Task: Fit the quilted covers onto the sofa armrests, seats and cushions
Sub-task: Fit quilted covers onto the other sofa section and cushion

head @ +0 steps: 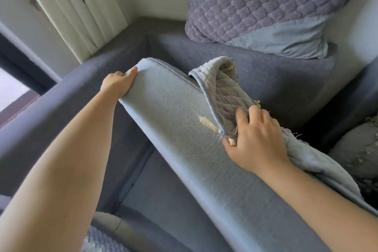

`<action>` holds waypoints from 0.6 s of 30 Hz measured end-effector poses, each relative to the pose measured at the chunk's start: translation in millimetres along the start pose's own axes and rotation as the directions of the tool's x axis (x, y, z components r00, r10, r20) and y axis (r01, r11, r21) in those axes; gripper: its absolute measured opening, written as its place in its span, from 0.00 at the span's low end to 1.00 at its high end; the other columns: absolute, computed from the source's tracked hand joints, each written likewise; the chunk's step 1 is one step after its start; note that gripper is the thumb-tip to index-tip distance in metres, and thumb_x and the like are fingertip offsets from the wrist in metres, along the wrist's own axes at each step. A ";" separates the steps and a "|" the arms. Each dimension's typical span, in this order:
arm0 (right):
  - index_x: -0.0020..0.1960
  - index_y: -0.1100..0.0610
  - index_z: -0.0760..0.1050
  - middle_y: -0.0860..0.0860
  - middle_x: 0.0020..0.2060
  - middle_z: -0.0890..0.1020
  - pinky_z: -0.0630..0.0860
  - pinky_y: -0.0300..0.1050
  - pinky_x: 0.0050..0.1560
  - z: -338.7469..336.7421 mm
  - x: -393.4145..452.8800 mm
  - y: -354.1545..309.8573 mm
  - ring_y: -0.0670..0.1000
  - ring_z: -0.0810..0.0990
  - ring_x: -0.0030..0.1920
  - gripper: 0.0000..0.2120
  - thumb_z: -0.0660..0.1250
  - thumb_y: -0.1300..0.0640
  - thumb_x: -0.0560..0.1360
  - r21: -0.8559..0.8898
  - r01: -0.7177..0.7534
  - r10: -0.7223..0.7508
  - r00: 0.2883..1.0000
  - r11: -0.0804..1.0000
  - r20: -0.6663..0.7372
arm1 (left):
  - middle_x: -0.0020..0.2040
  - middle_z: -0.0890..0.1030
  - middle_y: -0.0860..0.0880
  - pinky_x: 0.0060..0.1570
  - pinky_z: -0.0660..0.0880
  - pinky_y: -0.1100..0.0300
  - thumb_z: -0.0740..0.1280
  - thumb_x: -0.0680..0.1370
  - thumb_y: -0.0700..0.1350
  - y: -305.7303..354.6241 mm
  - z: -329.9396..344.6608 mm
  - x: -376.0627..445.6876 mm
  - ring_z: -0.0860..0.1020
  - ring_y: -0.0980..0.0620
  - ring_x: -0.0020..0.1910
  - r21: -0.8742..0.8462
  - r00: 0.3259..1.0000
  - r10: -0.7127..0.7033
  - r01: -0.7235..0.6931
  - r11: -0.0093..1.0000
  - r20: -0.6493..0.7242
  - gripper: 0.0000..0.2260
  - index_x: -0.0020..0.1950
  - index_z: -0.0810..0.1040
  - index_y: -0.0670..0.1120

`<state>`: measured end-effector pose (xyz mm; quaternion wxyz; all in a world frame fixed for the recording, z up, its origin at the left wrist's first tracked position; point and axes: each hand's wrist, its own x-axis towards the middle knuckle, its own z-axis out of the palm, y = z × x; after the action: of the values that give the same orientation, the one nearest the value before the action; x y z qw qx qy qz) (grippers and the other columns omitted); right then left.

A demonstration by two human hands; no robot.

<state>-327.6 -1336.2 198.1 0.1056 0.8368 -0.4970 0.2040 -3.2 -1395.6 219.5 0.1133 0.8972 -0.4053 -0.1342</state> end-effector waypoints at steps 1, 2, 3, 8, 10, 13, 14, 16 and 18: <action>0.37 0.62 0.73 0.57 0.30 0.72 0.61 0.41 0.30 -2.5 -2.4 1.2 0.56 0.72 0.29 0.21 0.54 0.44 0.64 0.034 0.036 -0.036 0.999 0.999 -0.001 | 0.64 0.73 0.37 0.59 0.67 0.52 0.48 0.78 0.62 -10.9 -4.8 -13.6 0.70 0.38 0.63 0.013 0.999 -0.028 0.028 1.000 -0.016 0.30 0.64 0.72 0.39; 0.37 0.62 0.73 0.57 0.31 0.73 0.62 0.41 0.29 -3.3 -4.6 2.4 0.56 0.73 0.29 0.21 0.54 0.44 0.64 0.064 0.066 -0.066 0.998 0.996 -0.004 | 0.64 0.73 0.37 0.59 0.67 0.52 0.48 0.78 0.62 -21.3 -9.2 -26.3 0.70 0.37 0.63 0.023 0.998 -0.053 0.054 0.998 -0.030 0.31 0.64 0.72 0.39; 0.38 0.62 0.74 0.57 0.31 0.73 0.65 0.41 0.28 -2.9 -4.9 3.5 0.56 0.73 0.29 0.22 0.54 0.44 0.65 0.097 0.085 -0.086 0.996 0.992 -0.001 | 0.64 0.73 0.37 0.59 0.67 0.52 0.48 0.78 0.62 -28.4 -12.2 -34.5 0.70 0.37 0.62 0.028 0.997 -0.071 0.072 0.997 -0.043 0.31 0.64 0.73 0.39; 0.38 0.61 0.73 0.56 0.31 0.73 0.67 0.41 0.27 -18.1 -25.6 -21.4 0.55 0.74 0.29 0.21 0.54 0.43 0.64 0.266 0.247 -0.254 0.967 0.932 -0.010 | 0.67 0.70 0.36 0.64 0.64 0.51 0.48 0.78 0.62 -95.2 -35.3 -116.0 0.68 0.36 0.65 0.035 0.948 -0.314 0.316 0.948 -0.054 0.32 0.67 0.70 0.38; 0.38 0.60 0.74 0.55 0.32 0.74 0.69 0.42 0.26 -24.3 -39.4 -37.8 0.54 0.74 0.30 0.20 0.57 0.43 0.63 0.293 0.310 -0.317 0.948 0.904 -0.026 | 0.69 0.68 0.36 0.66 0.62 0.51 0.48 0.78 0.62 -121.1 -42.2 -153.1 0.66 0.36 0.67 0.003 0.911 -0.408 0.409 0.912 -0.059 0.32 0.68 0.68 0.37; 0.38 0.60 0.75 0.55 0.32 0.75 0.71 0.43 0.26 -32.4 -55.6 -54.9 0.54 0.75 0.30 0.20 0.61 0.43 0.62 0.341 0.378 -0.390 0.920 0.860 -0.037 | 0.72 0.63 0.37 0.70 0.56 0.52 0.49 0.78 0.62 -152.1 -48.8 -204.0 0.62 0.38 0.70 -0.042 0.851 -0.517 0.516 0.856 -0.086 0.33 0.71 0.63 0.37; 0.38 0.60 0.75 0.55 0.31 0.75 0.71 0.42 0.26 -33.7 -58.3 -57.6 0.54 0.75 0.30 0.19 0.60 0.43 0.63 0.353 0.399 -0.410 0.911 0.846 -0.048 | 0.73 0.62 0.37 0.70 0.55 0.53 0.49 0.78 0.62 -159.4 -50.3 -217.6 0.61 0.38 0.71 -0.051 0.838 -0.539 0.536 0.842 -0.088 0.34 0.71 0.62 0.36; 0.37 0.60 0.74 0.54 0.31 0.75 0.71 0.42 0.27 -34.6 -62.2 -61.7 0.54 0.75 0.29 0.19 0.57 0.44 0.64 0.361 0.452 -0.455 0.887 0.816 -0.081 | 0.74 0.58 0.37 0.72 0.52 0.53 0.50 0.77 0.64 -174.8 -53.7 -241.5 0.58 0.39 0.73 -0.084 0.815 -0.576 0.570 0.817 -0.065 0.36 0.73 0.58 0.36; 0.37 0.60 0.75 0.55 0.30 0.76 0.72 0.42 0.27 -34.5 -66.3 -66.2 0.55 0.76 0.29 0.16 0.65 0.47 0.62 0.376 0.489 -0.495 0.864 0.787 -0.088 | 0.73 0.59 0.36 0.72 0.53 0.54 0.50 0.74 0.67 -186.5 -54.7 -258.0 0.58 0.39 0.73 -0.076 0.786 -0.615 0.610 0.788 -0.063 0.40 0.74 0.56 0.37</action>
<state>-305.9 -1238.8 201.1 -0.0155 0.9427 -0.2125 0.2567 -19.0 -1074.5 251.0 0.1035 0.9817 -0.0838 -0.1361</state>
